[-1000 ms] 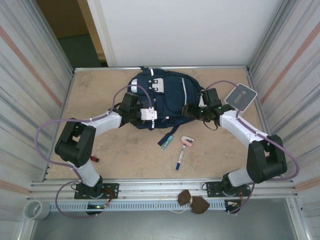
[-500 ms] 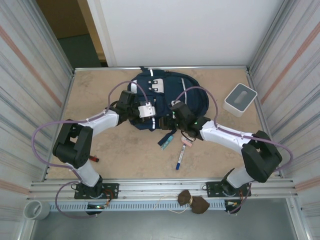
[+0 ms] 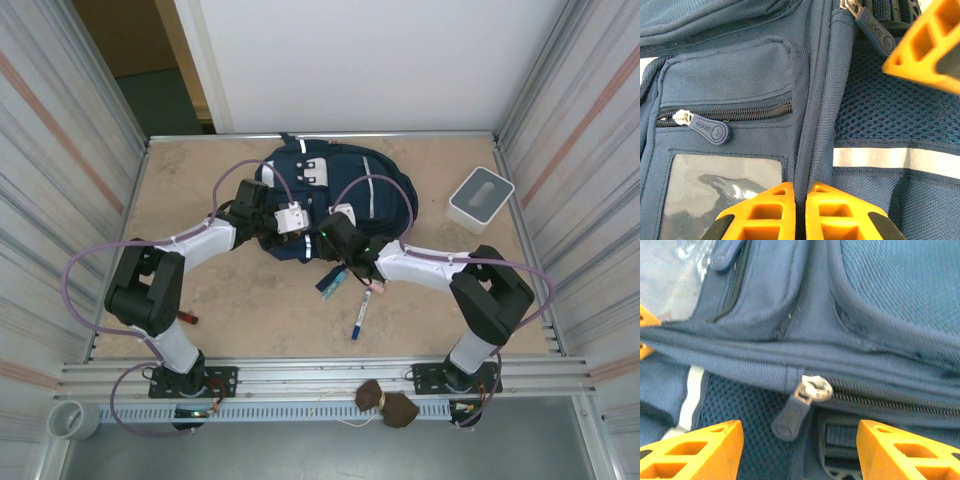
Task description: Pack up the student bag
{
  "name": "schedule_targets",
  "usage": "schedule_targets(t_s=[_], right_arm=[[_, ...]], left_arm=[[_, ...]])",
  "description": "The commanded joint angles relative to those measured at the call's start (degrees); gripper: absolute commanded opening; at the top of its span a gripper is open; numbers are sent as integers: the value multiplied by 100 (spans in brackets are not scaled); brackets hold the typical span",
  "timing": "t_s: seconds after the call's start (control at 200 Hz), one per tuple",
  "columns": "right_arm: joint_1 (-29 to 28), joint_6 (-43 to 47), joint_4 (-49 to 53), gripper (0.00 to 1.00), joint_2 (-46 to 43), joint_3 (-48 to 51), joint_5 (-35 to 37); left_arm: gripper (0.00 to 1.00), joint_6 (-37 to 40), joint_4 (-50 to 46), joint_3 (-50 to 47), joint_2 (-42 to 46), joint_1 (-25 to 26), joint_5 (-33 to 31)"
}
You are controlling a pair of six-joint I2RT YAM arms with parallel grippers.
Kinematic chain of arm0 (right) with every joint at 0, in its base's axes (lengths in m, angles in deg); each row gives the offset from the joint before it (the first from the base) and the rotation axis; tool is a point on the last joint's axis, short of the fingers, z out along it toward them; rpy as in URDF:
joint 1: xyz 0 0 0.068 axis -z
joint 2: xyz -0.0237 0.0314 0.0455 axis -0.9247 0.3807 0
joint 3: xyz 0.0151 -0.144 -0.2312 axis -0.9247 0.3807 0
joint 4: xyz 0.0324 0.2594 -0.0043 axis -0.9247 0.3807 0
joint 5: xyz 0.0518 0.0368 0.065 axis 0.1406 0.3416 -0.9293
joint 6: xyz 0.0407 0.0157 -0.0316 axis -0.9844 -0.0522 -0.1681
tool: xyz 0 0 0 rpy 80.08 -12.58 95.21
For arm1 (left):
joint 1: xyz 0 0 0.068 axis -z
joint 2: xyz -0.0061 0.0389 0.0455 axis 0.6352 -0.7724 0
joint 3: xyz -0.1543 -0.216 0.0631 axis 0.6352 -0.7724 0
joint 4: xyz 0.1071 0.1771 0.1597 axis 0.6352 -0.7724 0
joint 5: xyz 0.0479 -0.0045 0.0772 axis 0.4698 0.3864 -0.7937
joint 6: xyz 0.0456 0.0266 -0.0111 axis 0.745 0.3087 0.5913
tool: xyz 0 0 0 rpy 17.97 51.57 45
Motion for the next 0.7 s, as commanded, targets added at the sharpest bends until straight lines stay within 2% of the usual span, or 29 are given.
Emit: schedule_targets(t_s=[0.0, 0.361, 0.696], right_arm=[[-44, -108, 254, 56, 269, -396, 609], [-147, -306, 1127, 38, 805, -1022, 1314], [-165, -269, 1263, 18, 841, -1103, 1286]], left_arm=[[1, -127, -118, 149, 324, 23, 496], [1, -85, -149, 157, 353, 18, 441], [1, -78, -153, 151, 324, 18, 441]])
